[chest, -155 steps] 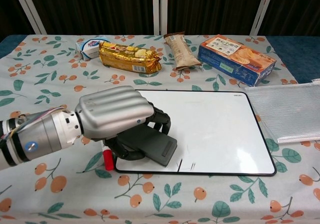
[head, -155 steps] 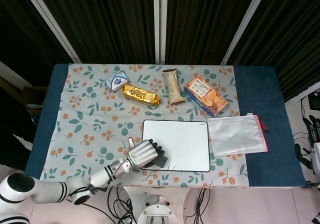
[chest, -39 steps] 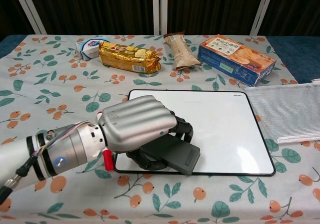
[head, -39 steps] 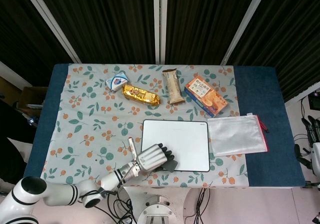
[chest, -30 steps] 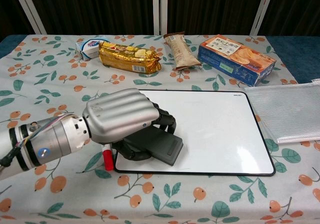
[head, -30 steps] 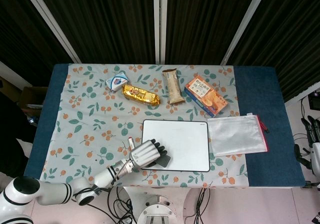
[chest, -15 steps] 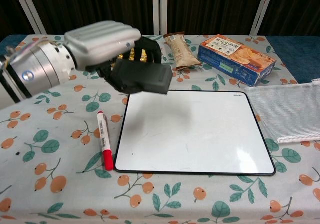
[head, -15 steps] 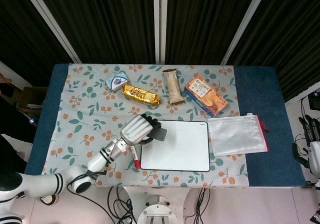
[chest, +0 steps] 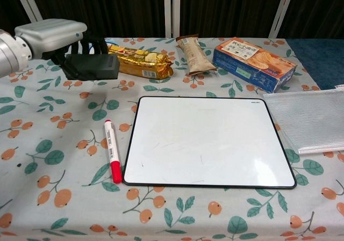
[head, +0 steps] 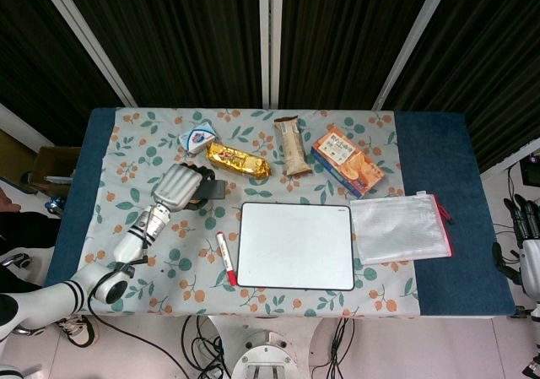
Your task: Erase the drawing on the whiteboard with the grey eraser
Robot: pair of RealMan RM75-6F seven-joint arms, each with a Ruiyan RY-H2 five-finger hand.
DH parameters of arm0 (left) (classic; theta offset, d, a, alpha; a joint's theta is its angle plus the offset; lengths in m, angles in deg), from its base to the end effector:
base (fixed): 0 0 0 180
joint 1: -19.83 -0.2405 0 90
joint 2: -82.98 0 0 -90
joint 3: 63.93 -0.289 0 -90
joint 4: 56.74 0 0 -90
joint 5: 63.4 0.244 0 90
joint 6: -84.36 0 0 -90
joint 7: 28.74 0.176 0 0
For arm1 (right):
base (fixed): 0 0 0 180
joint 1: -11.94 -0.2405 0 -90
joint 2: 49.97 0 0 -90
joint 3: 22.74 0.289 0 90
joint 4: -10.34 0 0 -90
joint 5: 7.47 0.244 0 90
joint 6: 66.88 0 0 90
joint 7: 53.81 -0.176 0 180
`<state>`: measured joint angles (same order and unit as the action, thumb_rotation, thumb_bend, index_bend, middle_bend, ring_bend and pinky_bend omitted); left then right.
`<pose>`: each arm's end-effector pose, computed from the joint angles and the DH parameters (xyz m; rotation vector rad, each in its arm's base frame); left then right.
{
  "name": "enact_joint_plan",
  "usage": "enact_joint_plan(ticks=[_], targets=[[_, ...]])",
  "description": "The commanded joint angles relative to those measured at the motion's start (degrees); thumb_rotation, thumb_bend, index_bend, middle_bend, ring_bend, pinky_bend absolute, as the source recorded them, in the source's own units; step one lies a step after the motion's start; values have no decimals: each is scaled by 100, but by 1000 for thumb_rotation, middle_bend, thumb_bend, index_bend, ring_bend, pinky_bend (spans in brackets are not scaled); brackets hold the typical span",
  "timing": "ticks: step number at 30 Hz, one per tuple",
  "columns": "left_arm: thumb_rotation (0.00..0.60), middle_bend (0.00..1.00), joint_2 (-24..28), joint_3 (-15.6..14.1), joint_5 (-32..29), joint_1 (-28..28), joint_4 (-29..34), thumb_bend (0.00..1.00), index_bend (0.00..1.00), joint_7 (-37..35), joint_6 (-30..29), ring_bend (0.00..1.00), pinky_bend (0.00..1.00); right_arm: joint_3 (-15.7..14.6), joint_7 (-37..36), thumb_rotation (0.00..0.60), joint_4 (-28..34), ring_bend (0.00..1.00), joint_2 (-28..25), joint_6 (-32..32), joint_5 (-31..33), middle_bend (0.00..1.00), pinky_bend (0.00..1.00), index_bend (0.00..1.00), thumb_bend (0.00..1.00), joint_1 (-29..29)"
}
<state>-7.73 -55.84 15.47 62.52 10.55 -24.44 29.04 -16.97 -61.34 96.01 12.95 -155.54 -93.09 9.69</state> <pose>-0.2018 0.4362 -0.0487 -1.9033 -0.7820 -0.9611 -0.3814 -0.2145 0.1841 1.2858 -0.8362 0.9436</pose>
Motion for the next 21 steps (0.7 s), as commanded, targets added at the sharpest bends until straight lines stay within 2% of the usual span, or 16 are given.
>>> enact_joint_plan(ticks=[1, 4, 7, 9, 11, 14, 17, 21], targets=[[600, 642, -125, -182, 93, -107, -277, 412, 730, -208, -1, 598, 503, 0, 5, 600, 13, 0, -22, -24, -4, 0, 0, 0, 397, 14], [600, 624, -175, -247, 167, -154, -421, 403, 701, -371, -59, 583, 502, 6, 5, 600, 42, 0, -44, -49, -8, 0, 0, 0, 397, 24], [600, 561, -211, -315, 295, -176, -538, 390, 606, -522, -139, 520, 494, 0, 24, 600, 63, 0, -41, -47, -18, 0, 0, 0, 397, 21], [600, 453, -221, -369, 380, -191, -610, 357, 478, -655, -171, 434, 461, -8, 47, 600, 78, 0, -34, -44, -31, 0, 0, 0, 397, 17], [600, 279, -232, -426, 444, -202, -689, 291, 298, -715, -179, 331, 397, -14, 69, 600, 85, 0, -29, -43, -42, 0, 0, 0, 397, 15], [600, 139, -274, -468, 491, -231, -809, 244, 149, -812, -212, 246, 333, -13, 92, 600, 102, 0, -26, -49, -41, 0, 0, 0, 397, 16], [600, 107, -333, -516, 557, -264, -953, 210, 82, -923, -268, 187, 289, -11, 102, 600, 113, 0, -31, -59, -38, 0, 0, 0, 396, 22], [600, 92, -362, -564, 597, -283, -1070, 162, 55, -1013, -255, 145, 261, -12, 108, 600, 124, 0, -34, -72, -36, 0, 0, 0, 397, 31]])
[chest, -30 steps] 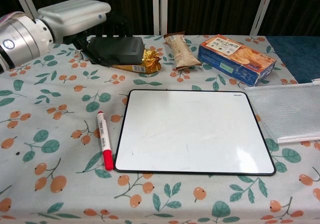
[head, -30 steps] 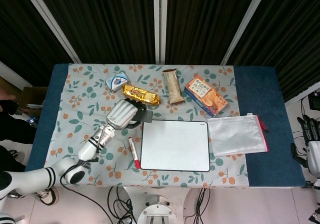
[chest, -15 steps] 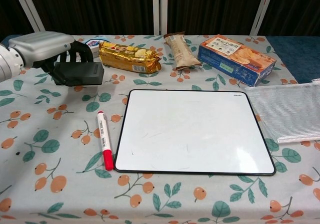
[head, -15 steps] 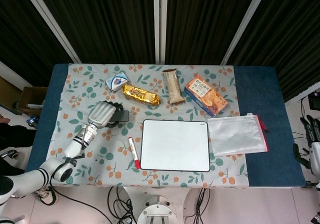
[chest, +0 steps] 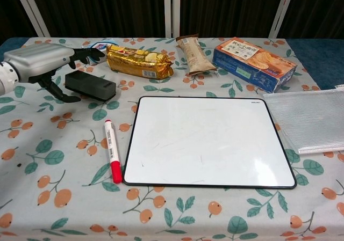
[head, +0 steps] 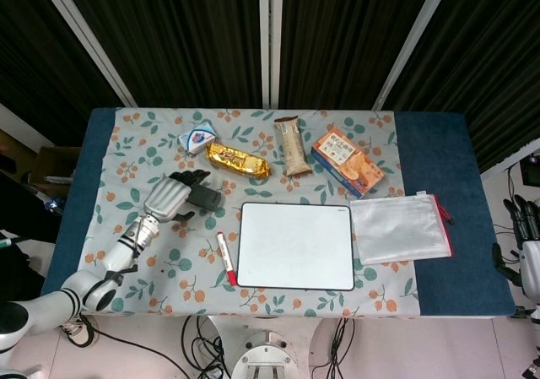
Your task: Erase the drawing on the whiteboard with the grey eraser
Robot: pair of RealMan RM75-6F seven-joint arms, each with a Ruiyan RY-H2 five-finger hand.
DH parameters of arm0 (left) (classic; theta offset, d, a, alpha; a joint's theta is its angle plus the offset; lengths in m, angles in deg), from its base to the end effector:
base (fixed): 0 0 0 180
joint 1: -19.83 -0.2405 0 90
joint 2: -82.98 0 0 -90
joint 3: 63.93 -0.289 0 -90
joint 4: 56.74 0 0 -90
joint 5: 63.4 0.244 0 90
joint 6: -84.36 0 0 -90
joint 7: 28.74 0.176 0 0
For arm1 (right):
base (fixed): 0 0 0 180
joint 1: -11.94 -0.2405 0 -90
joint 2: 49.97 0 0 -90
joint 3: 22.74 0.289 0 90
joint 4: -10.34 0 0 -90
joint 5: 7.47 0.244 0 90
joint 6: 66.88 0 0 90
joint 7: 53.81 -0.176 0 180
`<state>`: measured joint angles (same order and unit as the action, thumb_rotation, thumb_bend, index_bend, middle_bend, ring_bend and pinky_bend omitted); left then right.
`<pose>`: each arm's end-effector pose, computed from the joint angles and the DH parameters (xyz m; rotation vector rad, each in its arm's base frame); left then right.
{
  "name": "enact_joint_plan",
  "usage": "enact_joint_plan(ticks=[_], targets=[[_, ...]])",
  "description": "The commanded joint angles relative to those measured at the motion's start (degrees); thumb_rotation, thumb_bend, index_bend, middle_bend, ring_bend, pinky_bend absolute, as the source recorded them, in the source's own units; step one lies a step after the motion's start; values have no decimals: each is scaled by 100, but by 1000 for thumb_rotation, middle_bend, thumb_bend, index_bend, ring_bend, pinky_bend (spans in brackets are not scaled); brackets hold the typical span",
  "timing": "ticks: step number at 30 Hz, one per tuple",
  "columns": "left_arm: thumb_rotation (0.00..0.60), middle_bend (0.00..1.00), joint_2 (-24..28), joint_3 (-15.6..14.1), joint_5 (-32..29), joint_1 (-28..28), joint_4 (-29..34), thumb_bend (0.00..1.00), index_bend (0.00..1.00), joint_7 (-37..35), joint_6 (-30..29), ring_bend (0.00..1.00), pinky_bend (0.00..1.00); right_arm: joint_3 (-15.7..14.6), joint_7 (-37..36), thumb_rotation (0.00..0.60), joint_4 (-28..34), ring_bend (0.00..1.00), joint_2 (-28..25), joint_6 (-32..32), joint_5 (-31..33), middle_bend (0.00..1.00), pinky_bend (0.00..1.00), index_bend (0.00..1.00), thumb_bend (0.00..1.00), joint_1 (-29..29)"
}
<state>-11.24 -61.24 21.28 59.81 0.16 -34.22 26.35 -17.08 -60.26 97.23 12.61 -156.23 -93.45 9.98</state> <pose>-0.2517 0.4216 -0.0621 -1.9321 -0.8052 -0.9286 -0.3766 -0.2119 0.1844 1.2869 -0.8270 0.9456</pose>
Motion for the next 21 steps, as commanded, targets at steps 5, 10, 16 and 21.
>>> enact_joint_plan(ticks=[5, 10, 16, 21], targets=[[600, 73, 77, 38, 58, -118, 25, 122, 51, -21, -318, 119, 252, 4, -17, 600, -8, 0, 4, -24, 8, 0, 0, 0, 396, 16], [600, 48, 633, 222, -58, -573, 663, 62, 43, 303, -1182, 93, 221, 41, -88, 600, -44, 0, -18, -100, 14, 0, 0, 0, 396, 37], [372, 63, 1729, 138, -433, -1482, 2106, 43, 43, 1145, -2050, 74, 193, 98, 92, 600, -333, 0, 63, -228, 28, 0, 0, 0, 388, 55], [300, 68, 2043, -279, -387, -2467, 2536, 42, 45, 1115, -2987, 74, 194, 116, 343, 600, -559, 0, 154, -51, 176, 0, 0, 0, 371, 0]])
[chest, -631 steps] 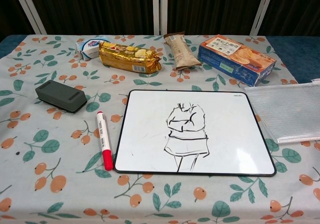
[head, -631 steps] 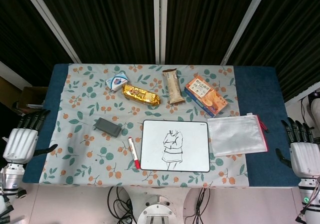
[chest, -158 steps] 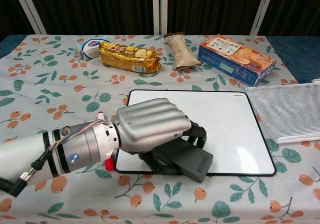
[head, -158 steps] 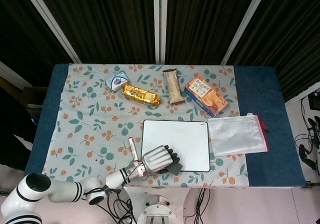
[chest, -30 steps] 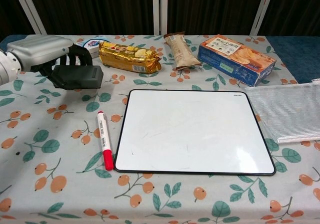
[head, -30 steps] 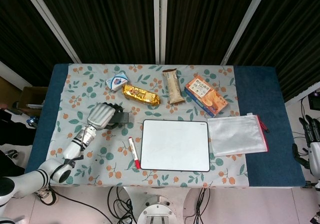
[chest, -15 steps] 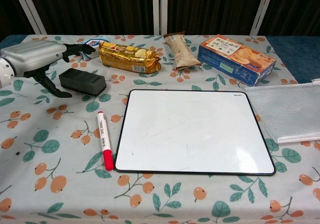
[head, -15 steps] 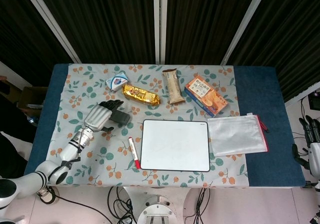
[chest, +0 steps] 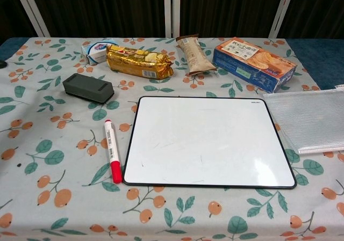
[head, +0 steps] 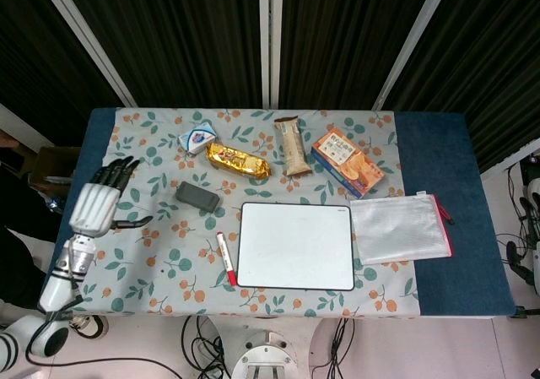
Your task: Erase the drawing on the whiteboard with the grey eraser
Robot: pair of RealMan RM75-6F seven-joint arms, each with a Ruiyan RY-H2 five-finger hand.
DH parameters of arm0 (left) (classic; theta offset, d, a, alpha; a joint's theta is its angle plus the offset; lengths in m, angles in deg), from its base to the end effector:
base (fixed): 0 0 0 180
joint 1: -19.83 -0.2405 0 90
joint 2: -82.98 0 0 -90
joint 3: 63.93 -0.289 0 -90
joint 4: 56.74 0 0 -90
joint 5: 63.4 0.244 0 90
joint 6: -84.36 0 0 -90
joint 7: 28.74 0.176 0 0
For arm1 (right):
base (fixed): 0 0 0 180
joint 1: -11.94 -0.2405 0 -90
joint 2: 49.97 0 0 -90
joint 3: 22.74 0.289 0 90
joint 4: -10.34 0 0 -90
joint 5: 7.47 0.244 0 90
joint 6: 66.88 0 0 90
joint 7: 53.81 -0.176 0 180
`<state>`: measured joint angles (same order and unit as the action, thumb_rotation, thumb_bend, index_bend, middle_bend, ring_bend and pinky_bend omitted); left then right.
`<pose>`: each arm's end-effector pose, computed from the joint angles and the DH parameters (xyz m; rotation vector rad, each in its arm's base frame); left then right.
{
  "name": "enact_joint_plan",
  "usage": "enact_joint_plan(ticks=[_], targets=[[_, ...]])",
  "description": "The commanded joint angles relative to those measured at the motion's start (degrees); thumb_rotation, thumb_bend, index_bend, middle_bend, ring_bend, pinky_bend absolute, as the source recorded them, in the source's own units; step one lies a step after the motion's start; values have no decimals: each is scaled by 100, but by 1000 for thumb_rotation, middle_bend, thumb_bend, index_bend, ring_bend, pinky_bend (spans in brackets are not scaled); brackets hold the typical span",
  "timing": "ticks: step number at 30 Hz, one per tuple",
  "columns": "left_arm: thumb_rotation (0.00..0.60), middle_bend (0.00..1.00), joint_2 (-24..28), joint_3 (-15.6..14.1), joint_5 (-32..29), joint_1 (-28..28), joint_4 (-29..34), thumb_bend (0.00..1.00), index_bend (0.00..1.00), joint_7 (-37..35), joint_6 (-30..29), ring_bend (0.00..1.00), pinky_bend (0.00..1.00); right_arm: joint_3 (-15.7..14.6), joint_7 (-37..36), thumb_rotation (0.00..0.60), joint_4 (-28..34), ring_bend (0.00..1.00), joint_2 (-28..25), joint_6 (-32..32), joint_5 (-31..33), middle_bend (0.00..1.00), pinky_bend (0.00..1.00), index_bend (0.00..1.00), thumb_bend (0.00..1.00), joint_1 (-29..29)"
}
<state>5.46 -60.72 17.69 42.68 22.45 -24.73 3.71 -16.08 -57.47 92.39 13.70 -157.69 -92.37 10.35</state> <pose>-0.3079 0.3316 0.0730 -1.5320 -0.7438 -1.0036 -0.3925 -0.2126 0.1976 1.2731 -0.7194 0.8697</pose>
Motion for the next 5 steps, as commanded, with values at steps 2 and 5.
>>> enact_joint_plan(ticks=[2, 5], targets=[[298, 67, 378, -446, 41, -946, 261, 42, 45, 160, -865, 73, 193, 17, 76, 600, -92, 0, 53, 144, 64, 0, 0, 0, 366, -68], [302, 65, 349, -547, 137, -1145, 157, 42, 46, 75, -976, 73, 193, -11, 145, 600, -85, 0, 67, 203, 8, 0, 0, 0, 362, -116]])
